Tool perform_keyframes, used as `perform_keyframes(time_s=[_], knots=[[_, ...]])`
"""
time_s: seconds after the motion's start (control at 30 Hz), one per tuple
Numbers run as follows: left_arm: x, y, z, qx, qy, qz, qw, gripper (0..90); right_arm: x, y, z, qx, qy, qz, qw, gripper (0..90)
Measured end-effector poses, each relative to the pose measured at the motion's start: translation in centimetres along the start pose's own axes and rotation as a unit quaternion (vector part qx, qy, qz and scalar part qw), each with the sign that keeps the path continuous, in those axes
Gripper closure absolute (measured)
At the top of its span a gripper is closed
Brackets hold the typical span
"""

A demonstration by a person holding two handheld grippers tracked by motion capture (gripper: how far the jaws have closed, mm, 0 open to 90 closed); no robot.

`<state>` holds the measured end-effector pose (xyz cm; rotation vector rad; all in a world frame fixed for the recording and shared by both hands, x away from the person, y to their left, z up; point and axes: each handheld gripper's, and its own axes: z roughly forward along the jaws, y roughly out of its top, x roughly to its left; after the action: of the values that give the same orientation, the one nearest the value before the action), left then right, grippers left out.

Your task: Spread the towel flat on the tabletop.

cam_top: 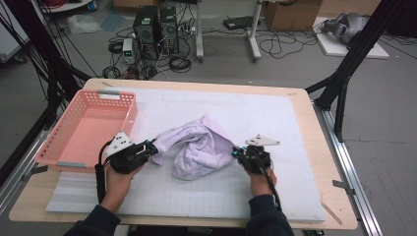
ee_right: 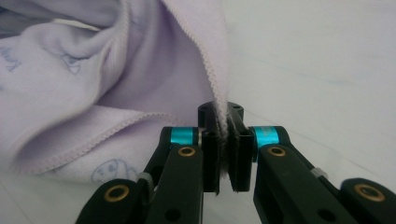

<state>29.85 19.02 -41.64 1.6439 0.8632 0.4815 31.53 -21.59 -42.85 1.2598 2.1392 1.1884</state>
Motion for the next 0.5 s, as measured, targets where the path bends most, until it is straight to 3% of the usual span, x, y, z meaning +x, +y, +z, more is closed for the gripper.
perform_keyframes(time_s=[0.23, 0.3, 0.37, 0.43, 0.47, 0.5], knots=[[0.1, 0.0, -0.2, -0.001, 0.011, -0.001, 0.9999, 81.5, -4.2, -3.0, -6.3, 0.014, -0.054, 0.049, 0.9972, 85.7], [0.2, 0.0, -0.3, -0.004, 0.018, -0.002, 0.9998, 81.6, -5.3, -3.8, -8.2, 0.036, -0.091, 0.055, 0.9937, 85.6], [0.5, 0.0, -0.3, -0.003, 0.017, -0.008, 0.9998, 81.6, -6.3, -4.7, -9.7, 0.036, -0.097, 0.075, 0.9918, 85.5], [0.5, 0.0, -0.2, -0.003, 0.015, -0.009, 0.9999, 81.5, -6.6, -5.4, -10.6, 0.041, -0.099, 0.08, 0.9911, 84.4], [0.3, 0.0, -0.1, -0.005, 0.013, -0.009, 0.9999, 81.6, -6.7, -5.5, -10.7, 0.039, -0.091, 0.078, 0.992, 81.4], [0.3, 0.0, 0.0, -0.003, 0.012, -0.007, 0.9999, 81.5, -6.5, -5.5, -10.7, 0.032, -0.085, 0.069, 0.9934, 70.8]])
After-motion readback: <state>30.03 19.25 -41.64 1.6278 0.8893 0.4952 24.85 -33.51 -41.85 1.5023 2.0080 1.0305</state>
